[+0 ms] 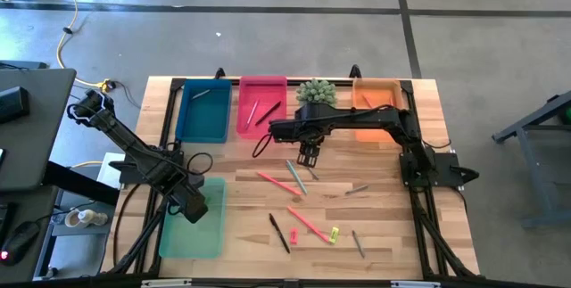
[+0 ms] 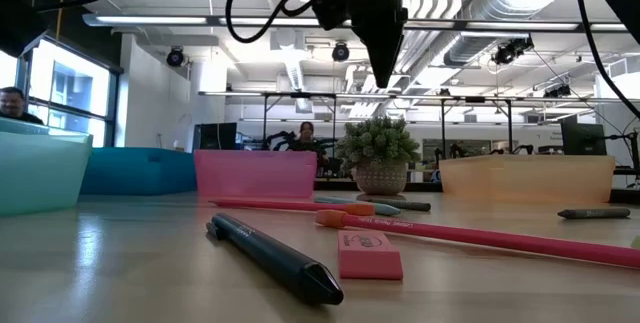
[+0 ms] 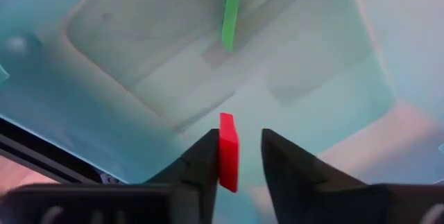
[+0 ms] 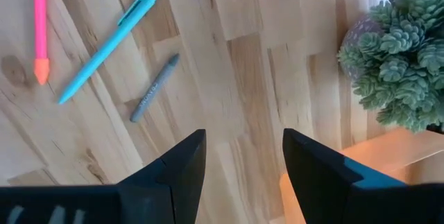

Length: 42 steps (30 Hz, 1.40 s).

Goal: Sort crayons/erasers/pens/pencils in bins
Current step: Put the red eraser into the green bin

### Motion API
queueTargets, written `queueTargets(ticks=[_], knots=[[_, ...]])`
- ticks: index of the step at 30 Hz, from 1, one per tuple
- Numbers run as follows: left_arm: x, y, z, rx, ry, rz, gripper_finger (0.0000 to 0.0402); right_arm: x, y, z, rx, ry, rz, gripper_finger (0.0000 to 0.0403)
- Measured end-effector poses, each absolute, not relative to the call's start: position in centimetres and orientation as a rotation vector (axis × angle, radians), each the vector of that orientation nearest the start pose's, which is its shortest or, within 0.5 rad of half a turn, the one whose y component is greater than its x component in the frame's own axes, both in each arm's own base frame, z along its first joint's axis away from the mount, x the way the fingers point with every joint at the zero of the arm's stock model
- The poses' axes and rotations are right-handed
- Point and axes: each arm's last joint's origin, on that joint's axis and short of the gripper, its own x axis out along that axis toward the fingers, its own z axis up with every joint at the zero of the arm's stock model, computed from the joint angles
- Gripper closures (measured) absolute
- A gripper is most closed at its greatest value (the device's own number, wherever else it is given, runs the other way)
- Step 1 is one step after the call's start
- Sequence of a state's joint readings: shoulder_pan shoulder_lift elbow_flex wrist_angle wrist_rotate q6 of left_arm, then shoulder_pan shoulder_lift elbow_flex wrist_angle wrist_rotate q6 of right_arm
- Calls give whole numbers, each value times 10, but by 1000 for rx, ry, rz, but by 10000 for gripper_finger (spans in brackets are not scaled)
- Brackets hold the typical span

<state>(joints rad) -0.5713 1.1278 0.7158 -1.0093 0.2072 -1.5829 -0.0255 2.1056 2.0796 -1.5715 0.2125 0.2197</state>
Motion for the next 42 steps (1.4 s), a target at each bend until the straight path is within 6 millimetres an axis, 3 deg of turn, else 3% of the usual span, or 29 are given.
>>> queueTargets(ticks=[6,11,18,23,26,35,42], knots=[[139,-98,204,-988,1572,575,231,398,-16,288,9,1557,-377,219],[138,-97,204,-975,1576,572,200,398,-11,289,-2,1555,-367,219],[136,-94,201,-926,1556,673,199,398,-2,289,-12,1542,-393,219],[136,-95,200,-1005,1574,733,187,398,4,290,-18,1534,-400,219],[140,-96,201,-1142,1626,751,174,396,8,294,-19,1521,-397,219],[157,-99,206,-1167,1495,522,171,377,4,328,23,1432,-394,219],[159,-98,206,-969,1380,428,179,371,10,339,62,1391,-350,219]])
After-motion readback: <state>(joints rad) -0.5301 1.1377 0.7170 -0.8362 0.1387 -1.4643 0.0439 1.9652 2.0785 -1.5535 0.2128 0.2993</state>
